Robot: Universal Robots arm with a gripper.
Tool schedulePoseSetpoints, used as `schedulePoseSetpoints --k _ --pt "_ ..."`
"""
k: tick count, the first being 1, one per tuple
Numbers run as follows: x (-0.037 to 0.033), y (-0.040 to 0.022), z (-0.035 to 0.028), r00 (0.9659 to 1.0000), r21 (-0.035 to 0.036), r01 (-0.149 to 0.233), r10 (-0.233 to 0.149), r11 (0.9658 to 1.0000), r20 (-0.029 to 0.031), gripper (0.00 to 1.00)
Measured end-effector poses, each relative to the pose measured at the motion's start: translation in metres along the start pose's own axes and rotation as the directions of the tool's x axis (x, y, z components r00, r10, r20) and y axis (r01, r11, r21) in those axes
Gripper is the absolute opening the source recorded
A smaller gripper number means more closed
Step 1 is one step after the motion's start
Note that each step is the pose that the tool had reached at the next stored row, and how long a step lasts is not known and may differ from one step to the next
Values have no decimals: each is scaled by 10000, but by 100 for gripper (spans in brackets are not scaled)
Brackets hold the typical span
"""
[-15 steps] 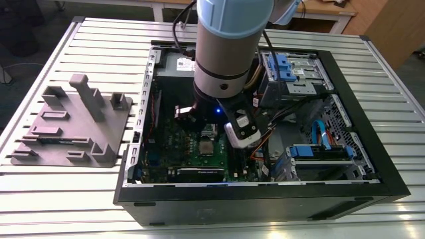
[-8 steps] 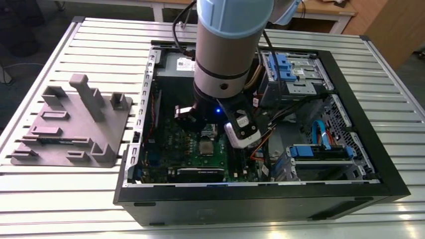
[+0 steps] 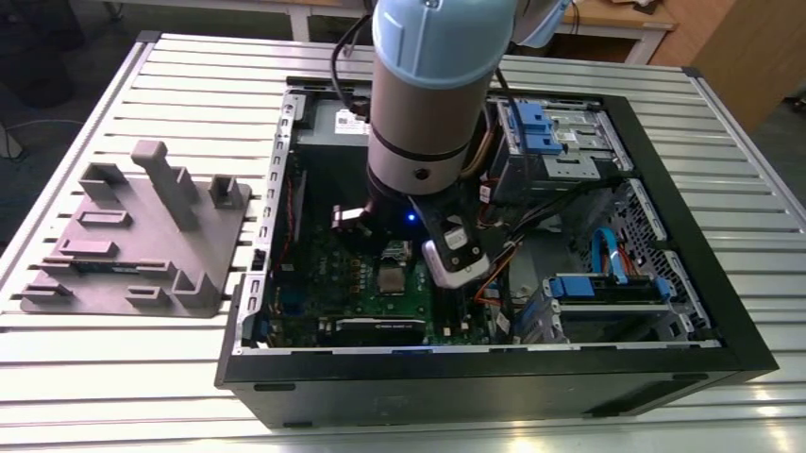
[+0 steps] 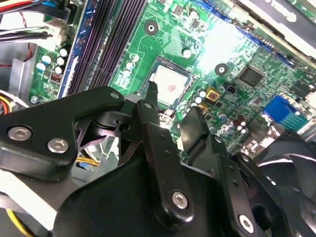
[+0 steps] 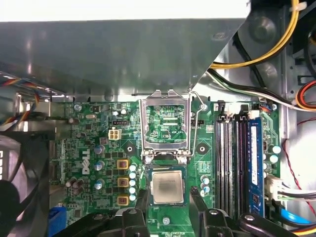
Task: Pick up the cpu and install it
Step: 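Place the cpu into insertion slot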
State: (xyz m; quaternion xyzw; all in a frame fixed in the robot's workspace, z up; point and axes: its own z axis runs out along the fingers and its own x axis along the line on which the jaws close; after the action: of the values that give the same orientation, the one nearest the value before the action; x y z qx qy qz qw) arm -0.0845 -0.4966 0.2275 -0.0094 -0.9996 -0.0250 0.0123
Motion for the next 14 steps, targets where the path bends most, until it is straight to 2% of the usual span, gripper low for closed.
schedulePoseSetpoints --k 4,11,14 --pt "-1 -2 52 9999 12 121 -121 9999 -5 45" --pt "-29 -3 73 9999 14 136 -136 9999 -6 45" --pt "-31 -6 141 9999 14 136 -136 9999 -6 45"
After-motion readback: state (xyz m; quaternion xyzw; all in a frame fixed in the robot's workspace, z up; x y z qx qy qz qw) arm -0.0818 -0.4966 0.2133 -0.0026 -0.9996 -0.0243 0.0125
